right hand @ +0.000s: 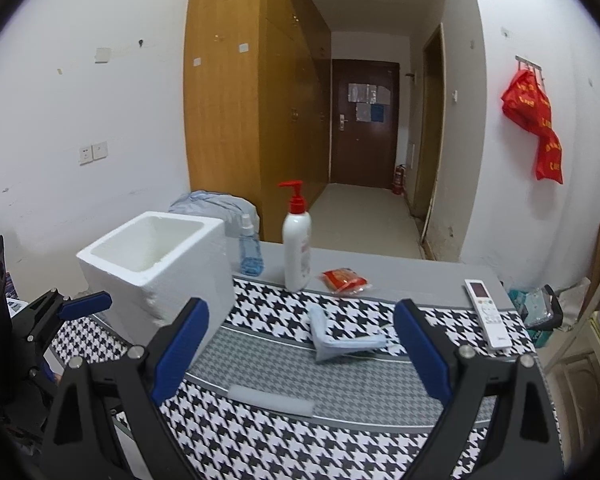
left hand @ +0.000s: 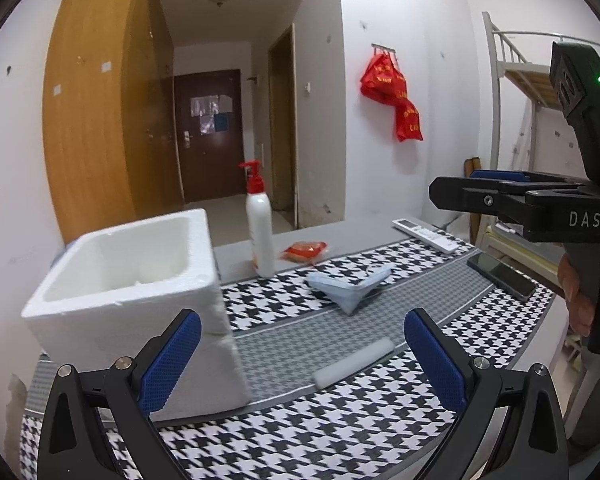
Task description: Organize soft objects
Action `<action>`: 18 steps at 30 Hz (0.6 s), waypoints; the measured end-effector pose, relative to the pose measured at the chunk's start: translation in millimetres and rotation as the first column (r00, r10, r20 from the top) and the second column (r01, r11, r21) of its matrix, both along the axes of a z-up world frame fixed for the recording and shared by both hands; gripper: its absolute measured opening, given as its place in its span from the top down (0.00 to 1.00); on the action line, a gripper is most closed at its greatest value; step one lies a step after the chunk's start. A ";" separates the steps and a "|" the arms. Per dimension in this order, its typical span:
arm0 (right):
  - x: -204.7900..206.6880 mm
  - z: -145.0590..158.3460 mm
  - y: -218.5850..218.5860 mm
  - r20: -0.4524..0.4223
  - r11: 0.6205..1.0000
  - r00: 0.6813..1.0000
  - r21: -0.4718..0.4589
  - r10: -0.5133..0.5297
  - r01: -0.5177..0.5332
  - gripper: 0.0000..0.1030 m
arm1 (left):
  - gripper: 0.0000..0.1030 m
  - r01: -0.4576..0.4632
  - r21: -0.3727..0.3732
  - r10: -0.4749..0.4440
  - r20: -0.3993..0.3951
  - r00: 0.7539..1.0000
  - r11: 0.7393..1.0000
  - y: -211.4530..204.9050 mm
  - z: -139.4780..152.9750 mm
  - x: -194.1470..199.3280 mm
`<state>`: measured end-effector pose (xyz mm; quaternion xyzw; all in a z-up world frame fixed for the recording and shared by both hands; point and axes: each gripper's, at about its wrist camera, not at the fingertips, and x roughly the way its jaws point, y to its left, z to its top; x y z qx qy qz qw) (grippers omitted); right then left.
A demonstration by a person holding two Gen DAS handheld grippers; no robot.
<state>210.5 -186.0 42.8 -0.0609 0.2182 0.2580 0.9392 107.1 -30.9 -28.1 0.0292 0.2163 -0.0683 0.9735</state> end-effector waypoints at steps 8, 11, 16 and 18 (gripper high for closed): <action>12.4 -14.9 -20.5 -0.036 1.000 0.999 0.009 -0.017 0.018 0.07 | 0.01 0.014 0.005 -0.014 -0.031 0.999 1.000 -17.4 -13.9 14.9; 18.8 -21.2 -26.9 -0.056 1.000 0.998 0.008 -0.029 0.029 0.07 | 0.01 0.009 0.006 -0.008 -0.052 0.999 1.000 -21.2 -20.2 20.7; 26.4 -29.6 -34.5 -0.082 0.999 0.996 0.003 -0.040 0.040 0.07 | 0.01 -0.006 -0.006 0.005 -0.065 0.998 1.000 -27.0 -24.9 29.1; 28.3 -32.5 -37.4 -0.089 0.999 0.995 -0.001 -0.045 0.045 0.07 | 0.01 -0.016 -0.007 0.016 -0.069 0.998 1.000 -28.8 -28.1 31.6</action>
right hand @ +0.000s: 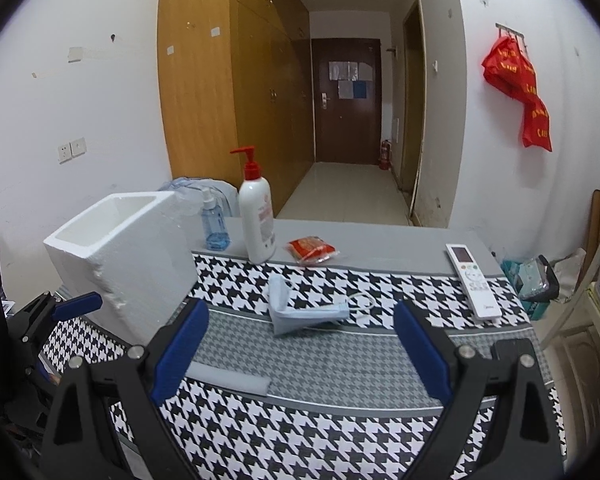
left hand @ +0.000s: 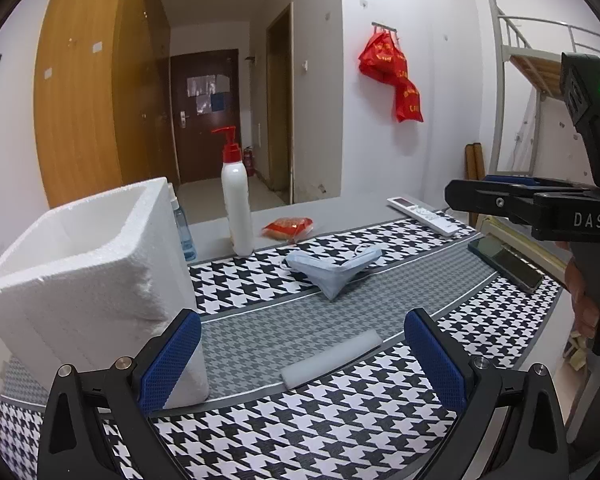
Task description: Organize soft objects
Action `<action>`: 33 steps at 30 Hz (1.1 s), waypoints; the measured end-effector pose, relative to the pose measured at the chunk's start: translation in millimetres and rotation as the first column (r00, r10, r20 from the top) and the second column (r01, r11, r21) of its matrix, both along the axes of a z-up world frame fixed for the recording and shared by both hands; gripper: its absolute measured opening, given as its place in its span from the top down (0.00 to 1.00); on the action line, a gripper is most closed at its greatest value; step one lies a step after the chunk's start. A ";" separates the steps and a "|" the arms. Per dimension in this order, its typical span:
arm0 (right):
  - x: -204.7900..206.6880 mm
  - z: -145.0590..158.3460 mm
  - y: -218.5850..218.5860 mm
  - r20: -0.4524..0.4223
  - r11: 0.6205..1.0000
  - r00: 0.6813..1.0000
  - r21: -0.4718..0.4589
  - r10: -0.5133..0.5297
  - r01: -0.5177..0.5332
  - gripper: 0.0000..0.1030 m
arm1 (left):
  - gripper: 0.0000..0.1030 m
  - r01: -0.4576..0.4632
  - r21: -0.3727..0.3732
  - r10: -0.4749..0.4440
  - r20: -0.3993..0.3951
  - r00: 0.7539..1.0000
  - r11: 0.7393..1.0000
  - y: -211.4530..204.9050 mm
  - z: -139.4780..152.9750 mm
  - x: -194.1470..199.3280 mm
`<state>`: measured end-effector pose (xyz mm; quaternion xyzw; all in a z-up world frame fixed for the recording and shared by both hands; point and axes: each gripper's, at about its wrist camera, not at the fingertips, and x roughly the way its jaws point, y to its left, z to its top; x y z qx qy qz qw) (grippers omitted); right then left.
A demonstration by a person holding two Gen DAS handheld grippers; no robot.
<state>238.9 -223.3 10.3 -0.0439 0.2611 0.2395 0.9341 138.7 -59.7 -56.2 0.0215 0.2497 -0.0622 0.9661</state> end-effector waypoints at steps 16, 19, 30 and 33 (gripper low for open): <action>21.3 -26.6 -19.9 -0.071 1.000 0.997 -0.004 -0.028 0.028 0.07 | 0.01 0.028 0.009 -0.028 -0.043 0.999 1.000 -13.0 -19.4 21.7; 22.2 -28.7 -19.7 -0.068 1.000 0.998 -0.011 -0.017 0.016 0.07 | 0.01 0.030 0.031 -0.028 -0.052 0.998 0.999 -14.8 -23.6 26.5; 42.6 -44.7 -14.2 -0.127 0.999 0.992 -0.047 -0.002 -0.004 0.07 | 0.01 0.079 0.058 -0.070 -0.135 0.988 0.995 -17.8 -41.2 51.0; 47.8 -48.3 -10.8 -0.140 0.998 0.990 -0.062 0.002 -0.011 0.07 | 0.02 0.086 0.061 -0.074 -0.180 0.981 0.994 -18.9 -49.3 59.5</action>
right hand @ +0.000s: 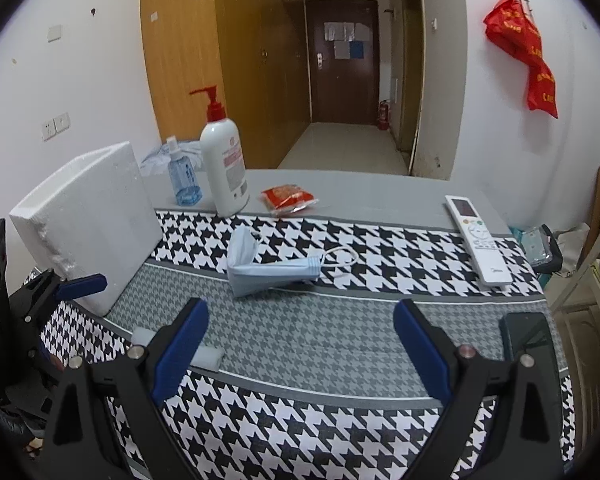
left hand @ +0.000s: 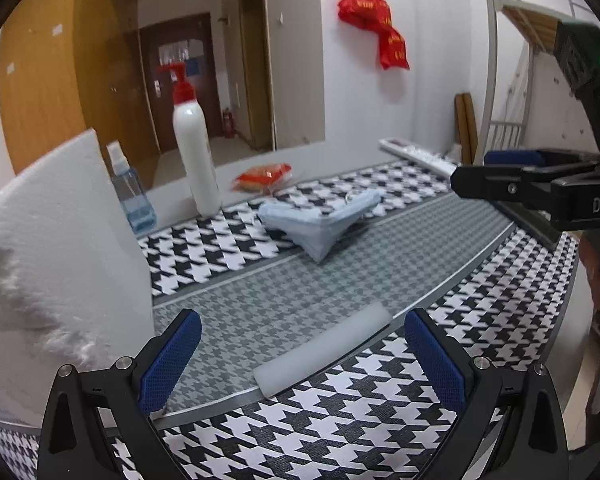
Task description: Organize soft objects
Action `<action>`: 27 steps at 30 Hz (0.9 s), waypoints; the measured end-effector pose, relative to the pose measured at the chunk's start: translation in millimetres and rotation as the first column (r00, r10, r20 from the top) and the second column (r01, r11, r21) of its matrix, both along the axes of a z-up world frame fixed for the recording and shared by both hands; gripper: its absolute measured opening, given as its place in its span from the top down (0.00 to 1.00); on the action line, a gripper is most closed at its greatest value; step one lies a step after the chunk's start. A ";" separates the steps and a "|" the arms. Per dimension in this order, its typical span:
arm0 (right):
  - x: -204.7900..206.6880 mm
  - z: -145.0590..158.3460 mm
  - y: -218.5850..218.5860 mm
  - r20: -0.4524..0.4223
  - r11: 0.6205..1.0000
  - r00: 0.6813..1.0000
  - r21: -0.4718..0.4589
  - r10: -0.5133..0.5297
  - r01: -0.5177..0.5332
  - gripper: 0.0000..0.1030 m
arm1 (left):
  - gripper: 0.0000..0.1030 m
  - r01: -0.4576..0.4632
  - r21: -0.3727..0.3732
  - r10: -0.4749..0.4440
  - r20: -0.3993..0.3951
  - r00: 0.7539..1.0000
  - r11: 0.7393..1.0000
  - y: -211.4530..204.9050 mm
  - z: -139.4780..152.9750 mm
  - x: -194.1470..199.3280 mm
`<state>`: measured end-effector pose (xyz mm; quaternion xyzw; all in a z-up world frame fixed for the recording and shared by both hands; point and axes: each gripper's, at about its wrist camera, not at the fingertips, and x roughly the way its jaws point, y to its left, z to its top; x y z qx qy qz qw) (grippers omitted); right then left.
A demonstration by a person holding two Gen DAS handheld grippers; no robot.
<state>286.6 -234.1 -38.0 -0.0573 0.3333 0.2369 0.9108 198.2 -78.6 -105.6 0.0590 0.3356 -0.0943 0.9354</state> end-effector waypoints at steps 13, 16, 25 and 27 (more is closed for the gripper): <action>25.0 -13.3 17.3 -0.068 0.999 0.997 -0.013 0.048 -0.049 0.07 | 0.19 0.044 0.013 -0.042 -0.090 0.995 0.999 -1.7 -17.4 20.8; 28.7 -15.5 21.0 -0.074 0.998 0.996 -0.017 0.058 -0.059 0.07 | 0.20 0.056 -0.001 -0.056 -0.121 0.991 0.998 0.1 -22.1 25.7; 36.6 -22.2 24.6 -0.097 0.997 0.993 -0.030 0.063 -0.067 0.07 | 0.33 0.118 0.029 -0.110 -0.196 0.974 0.993 1.3 -32.2 27.4; 38.7 -22.9 25.1 -0.098 0.997 0.993 -0.031 0.064 -0.068 0.07 | 0.32 0.140 0.032 -0.130 -0.216 0.968 0.990 1.5 -36.1 26.7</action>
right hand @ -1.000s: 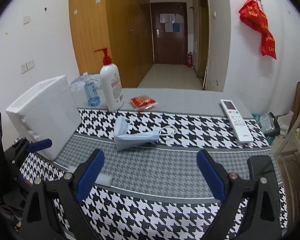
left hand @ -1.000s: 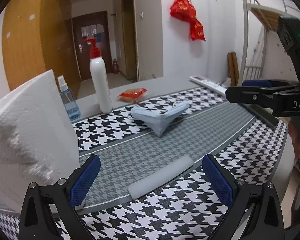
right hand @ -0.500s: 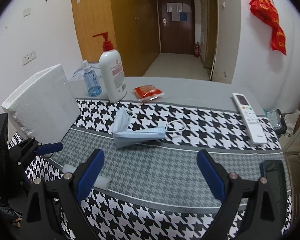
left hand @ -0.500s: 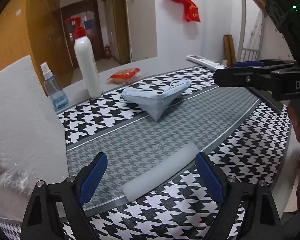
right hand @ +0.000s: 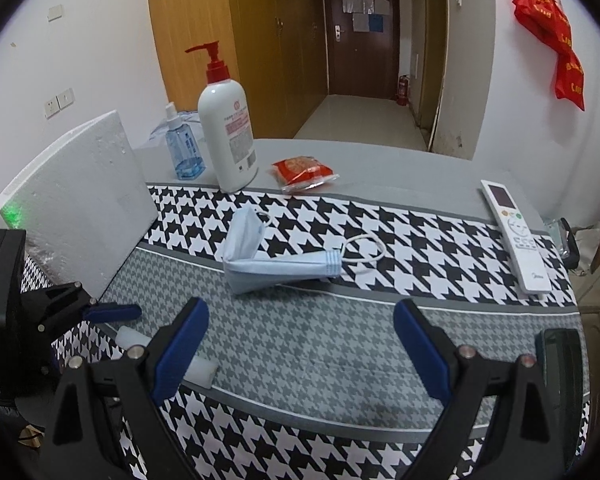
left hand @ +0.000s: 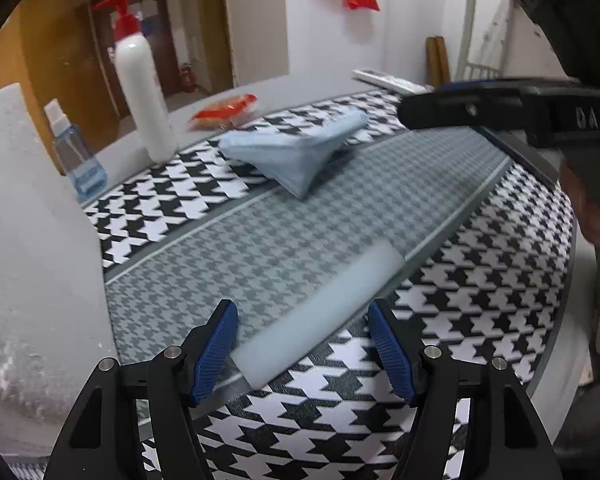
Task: Organize soft objects
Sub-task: 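Move the left tool to the white foam tube while the right tool approaches the blue mask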
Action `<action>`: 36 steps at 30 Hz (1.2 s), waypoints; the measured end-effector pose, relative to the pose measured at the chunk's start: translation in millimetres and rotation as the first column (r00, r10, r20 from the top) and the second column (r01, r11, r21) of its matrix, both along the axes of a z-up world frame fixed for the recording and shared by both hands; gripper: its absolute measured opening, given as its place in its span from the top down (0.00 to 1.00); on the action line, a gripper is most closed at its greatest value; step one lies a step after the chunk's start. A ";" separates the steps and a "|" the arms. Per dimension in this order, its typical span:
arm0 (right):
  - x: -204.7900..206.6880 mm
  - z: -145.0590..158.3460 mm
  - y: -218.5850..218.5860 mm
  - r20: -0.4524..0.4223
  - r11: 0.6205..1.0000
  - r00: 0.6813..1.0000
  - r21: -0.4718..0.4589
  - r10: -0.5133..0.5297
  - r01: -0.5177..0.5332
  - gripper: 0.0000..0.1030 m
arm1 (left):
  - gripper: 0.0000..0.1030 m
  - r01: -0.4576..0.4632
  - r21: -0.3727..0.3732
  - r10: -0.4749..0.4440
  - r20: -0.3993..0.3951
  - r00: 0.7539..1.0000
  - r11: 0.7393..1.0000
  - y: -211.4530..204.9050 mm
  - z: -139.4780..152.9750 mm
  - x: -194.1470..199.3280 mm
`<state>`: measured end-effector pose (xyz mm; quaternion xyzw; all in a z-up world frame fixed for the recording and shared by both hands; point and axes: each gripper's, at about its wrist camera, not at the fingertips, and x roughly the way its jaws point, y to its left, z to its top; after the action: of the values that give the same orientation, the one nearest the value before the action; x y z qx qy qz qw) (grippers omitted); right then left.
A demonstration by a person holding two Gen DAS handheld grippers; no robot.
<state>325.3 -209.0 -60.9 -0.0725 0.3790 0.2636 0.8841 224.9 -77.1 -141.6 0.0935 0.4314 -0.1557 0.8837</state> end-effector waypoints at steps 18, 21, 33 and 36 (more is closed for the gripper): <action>16.9 -10.2 29.0 -0.027 0.998 0.998 -0.039 0.050 -0.052 0.07 | 0.76 0.014 -0.025 -0.015 -0.005 1.000 1.000 9.8 7.2 -9.4; 19.8 -10.0 33.2 -0.030 0.998 0.998 -0.033 0.061 -0.062 0.07 | 0.89 0.011 -0.066 -0.010 0.010 1.000 0.998 17.1 15.4 -12.8; 19.9 -12.5 56.2 -0.027 0.989 0.989 -0.033 0.143 -0.144 0.07 | 0.94 -0.058 -0.101 0.059 0.016 0.998 0.993 30.6 25.1 -30.3; 20.8 -15.2 58.9 -0.032 0.987 0.988 -0.035 0.154 -0.155 0.09 | 0.94 -0.089 -0.106 0.093 0.033 0.995 0.990 36.1 29.1 -35.4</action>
<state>346.0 -150.1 -76.1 -0.1145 0.3899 0.3251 0.8539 189.5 -41.0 -112.5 0.0305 0.4095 -0.1359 0.9016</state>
